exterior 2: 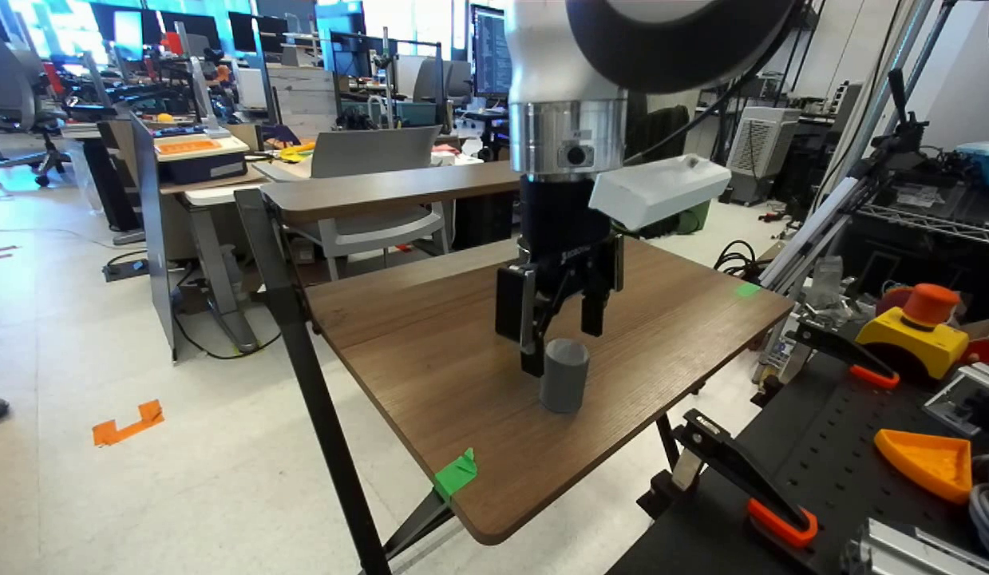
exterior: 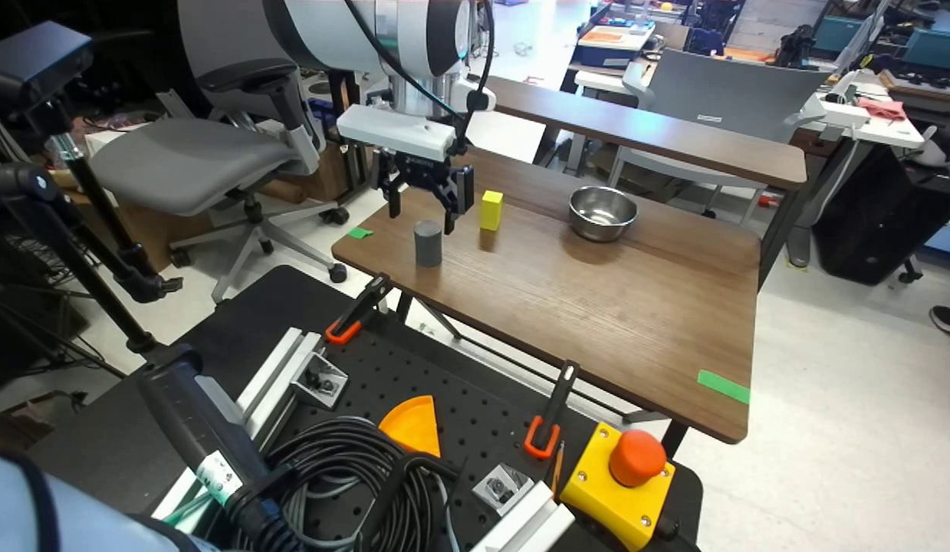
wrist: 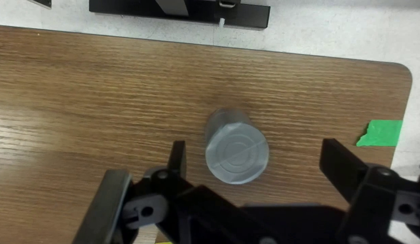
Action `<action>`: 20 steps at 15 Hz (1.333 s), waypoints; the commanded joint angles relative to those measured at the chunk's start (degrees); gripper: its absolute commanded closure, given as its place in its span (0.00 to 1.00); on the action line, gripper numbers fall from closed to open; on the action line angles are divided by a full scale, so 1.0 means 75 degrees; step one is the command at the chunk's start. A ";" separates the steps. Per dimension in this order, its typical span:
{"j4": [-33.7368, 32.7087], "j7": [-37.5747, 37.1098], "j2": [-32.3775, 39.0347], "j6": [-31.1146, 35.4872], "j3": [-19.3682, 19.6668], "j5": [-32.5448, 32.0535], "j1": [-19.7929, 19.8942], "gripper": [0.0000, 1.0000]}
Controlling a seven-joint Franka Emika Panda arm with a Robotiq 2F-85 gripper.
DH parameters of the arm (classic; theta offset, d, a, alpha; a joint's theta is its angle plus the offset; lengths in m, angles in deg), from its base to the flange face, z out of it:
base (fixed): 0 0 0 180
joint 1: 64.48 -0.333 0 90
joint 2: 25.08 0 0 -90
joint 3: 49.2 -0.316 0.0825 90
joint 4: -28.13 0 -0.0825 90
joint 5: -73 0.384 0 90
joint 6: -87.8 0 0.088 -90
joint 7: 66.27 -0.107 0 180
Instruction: Pick up the grey object from the table and put it in the pot
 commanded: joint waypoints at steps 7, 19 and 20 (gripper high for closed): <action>-0.0611 0.0200 0.0523 -0.0170 0.0279 0.0274 -0.0225 0.63; -0.0491 0.0735 -0.1561 -0.0529 0.0575 0.1052 0.0594 0.83; -0.0645 0.0702 -0.1589 -0.0653 0.0706 0.0976 0.0656 0.83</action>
